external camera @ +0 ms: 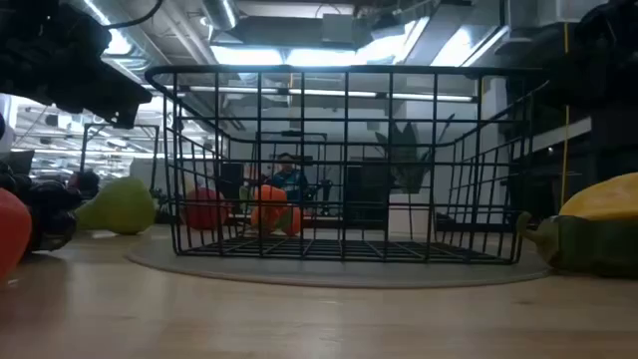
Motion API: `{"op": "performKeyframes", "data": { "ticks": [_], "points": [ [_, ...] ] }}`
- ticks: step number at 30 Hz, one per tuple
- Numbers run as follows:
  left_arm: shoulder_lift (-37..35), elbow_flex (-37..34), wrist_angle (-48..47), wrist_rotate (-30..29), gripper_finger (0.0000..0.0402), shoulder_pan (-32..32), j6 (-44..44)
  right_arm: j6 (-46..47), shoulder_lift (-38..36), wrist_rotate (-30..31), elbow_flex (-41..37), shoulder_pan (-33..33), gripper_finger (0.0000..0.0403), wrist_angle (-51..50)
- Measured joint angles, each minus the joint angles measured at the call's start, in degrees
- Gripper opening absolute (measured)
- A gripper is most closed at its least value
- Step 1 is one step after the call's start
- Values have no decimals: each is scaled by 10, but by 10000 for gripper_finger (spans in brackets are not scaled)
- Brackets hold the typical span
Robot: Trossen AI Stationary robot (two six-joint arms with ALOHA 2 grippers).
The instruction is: Build produce basket
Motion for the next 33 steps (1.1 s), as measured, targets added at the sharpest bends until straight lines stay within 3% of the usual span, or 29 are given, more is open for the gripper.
{"op": "performKeyframes", "data": {
  "ticks": [33],
  "points": [
    [0, 0, 0, 0, 46, 0, 0, -29, 0, 6, 0, 0, 110, 2]
  ]
}}
